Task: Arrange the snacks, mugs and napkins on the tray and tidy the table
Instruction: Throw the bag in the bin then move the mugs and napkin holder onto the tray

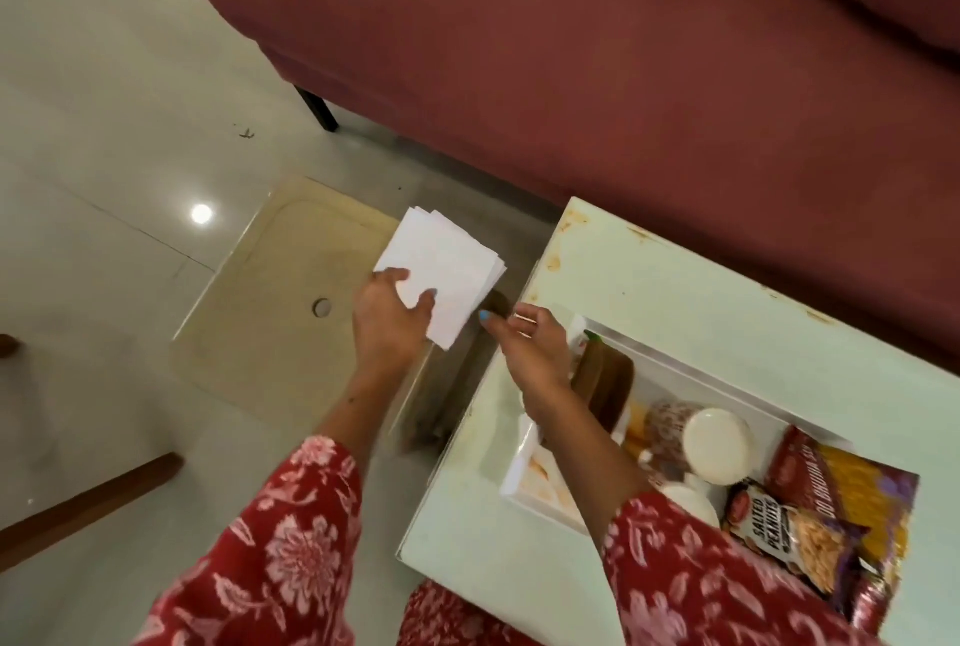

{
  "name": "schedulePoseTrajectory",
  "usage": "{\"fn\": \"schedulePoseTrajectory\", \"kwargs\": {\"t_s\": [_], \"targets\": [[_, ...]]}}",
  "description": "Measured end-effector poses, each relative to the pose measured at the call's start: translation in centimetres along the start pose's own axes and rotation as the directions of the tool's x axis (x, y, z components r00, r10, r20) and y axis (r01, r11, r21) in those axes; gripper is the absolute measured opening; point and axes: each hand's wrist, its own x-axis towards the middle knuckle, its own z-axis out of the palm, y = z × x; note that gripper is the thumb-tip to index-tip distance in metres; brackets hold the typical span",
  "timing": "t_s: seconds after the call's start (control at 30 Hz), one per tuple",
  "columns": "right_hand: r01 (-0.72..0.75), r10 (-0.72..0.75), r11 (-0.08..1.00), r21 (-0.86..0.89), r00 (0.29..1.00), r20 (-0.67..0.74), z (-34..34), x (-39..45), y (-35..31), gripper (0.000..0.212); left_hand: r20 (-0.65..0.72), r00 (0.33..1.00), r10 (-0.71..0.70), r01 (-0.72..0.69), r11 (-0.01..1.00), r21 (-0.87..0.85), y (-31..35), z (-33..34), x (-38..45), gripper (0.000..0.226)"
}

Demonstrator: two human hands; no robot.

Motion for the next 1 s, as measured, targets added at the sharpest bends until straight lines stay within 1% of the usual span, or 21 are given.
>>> {"fn": "schedulePoseTrajectory", "kwargs": {"t_s": [0.1, 0.17, 0.23, 0.27, 0.33, 0.37, 0.43, 0.5, 0.57, 0.63, 0.67, 0.77, 0.8, 0.83, 0.9, 0.93, 1.0], "targets": [[-0.134, 0.132, 0.984, 0.115, 0.991, 0.029, 3.9, 3.3, -1.0, 0.071, 0.0, 1.0, -0.031, 0.031, 0.994, 0.101, -1.5, -0.2, 4.1, 0.055], [-0.188, 0.188, 0.964, 0.188, 0.982, 0.02, 5.8, 5.3, -1.1, 0.075, 0.015, 0.999, -0.05, 0.047, 0.984, 0.17, -2.3, 0.1, 6.2, 0.068], [-0.223, 0.224, 0.946, 0.234, 0.974, 0.024, 6.8, 6.5, -0.8, 0.07, 0.051, 0.997, -0.058, 0.041, 0.959, 0.28, -2.8, 0.4, 7.3, 0.077], [-0.222, 0.224, 0.945, 0.241, 0.974, 0.022, 7.2, 7.0, -0.5, 0.064, 0.06, 0.996, -0.064, 0.041, 0.945, 0.324, -3.0, 0.6, 7.6, 0.079], [-0.197, 0.199, 0.954, 0.225, 0.98, 0.012, 7.7, 7.3, -0.2, 0.049, 0.05, 0.994, -0.097, 0.073, 0.933, 0.354, -3.3, 1.1, 7.8, 0.084], [-0.179, 0.184, 0.959, 0.219, 0.983, -0.003, 7.8, 7.5, -0.1, 0.045, 0.041, 0.991, -0.128, 0.105, 0.929, 0.355, -3.3, 1.3, 7.8, 0.085], [-0.152, 0.163, 0.965, 0.212, 0.986, -0.034, 7.9, 7.4, -0.3, 0.04, 0.046, 0.979, -0.2, 0.172, 0.92, 0.353, -2.9, 1.5, 7.7, 0.079], [-0.131, 0.143, 0.968, 0.216, 0.989, -0.043, 8.0, 7.3, -0.4, 0.03, 0.107, 0.962, -0.252, 0.206, 0.923, 0.324, -2.6, 1.5, 7.6, 0.068], [-0.126, 0.134, 0.971, 0.201, 0.991, -0.027, 7.9, 6.8, -0.5, 0.021, 0.193, 0.945, -0.264, 0.222, 0.952, 0.212, -2.5, 1.3, 7.1, 0.057], [-0.122, 0.125, 0.974, 0.191, 0.992, -0.003, 7.4, 6.0, -0.5, 0.021, 0.242, 0.941, -0.236, 0.234, 0.971, 0.036, -2.2, 1.1, 6.4, 0.038], [-0.118, 0.12, 0.978, 0.174, 0.993, -0.001, 7.0, 5.4, -0.6, 0.027, 0.248, 0.944, -0.217, 0.229, 0.973, -0.019, -2.0, 1.0, 5.7, 0.032], [-0.061, 0.065, 0.996, 0.064, 0.996, -0.061, 4.9, 3.1, -0.5, 0.044, 0.247, 0.958, -0.146, 0.17, 0.982, -0.081, -0.9, 0.9, 2.2, 0.038], [-0.028, 0.029, 0.999, 0.017, 0.996, -0.08, 3.9, 2.1, -0.4, 0.046, 0.241, 0.966, -0.092, 0.122, 0.986, -0.111, -0.5, 0.8, 0.7, 0.037], [0.007, -0.01, 0.999, -0.031, 0.996, -0.093, 2.8, 1.0, -0.2, 0.046, 0.25, 0.968, -0.027, 0.066, 0.986, -0.152, -0.1, 0.9, -0.8, 0.031], [0.072, -0.086, 0.989, -0.13, 0.99, -0.11, 0.7, -1.1, 0.5, 0.037, 0.299, 0.947, 0.115, -0.054, 0.978, -0.203, 0.6, 1.3, -3.9, 0.01], [0.096, -0.118, 0.98, -0.177, 0.986, -0.118, -0.3, -2.1, 0.9, 0.03, 0.326, 0.929, 0.176, -0.117, 0.974, -0.192, 1.0, 1.7, -5.3, 0.008], [0.118, -0.157, 0.961, -0.25, 0.977, -0.143, -2.4, -3.6, 1.9, 0.021, 0.361, 0.898, 0.253, -0.204, 0.964, -0.168, 1.7, 2.6, -7.9, 0.021]]}}
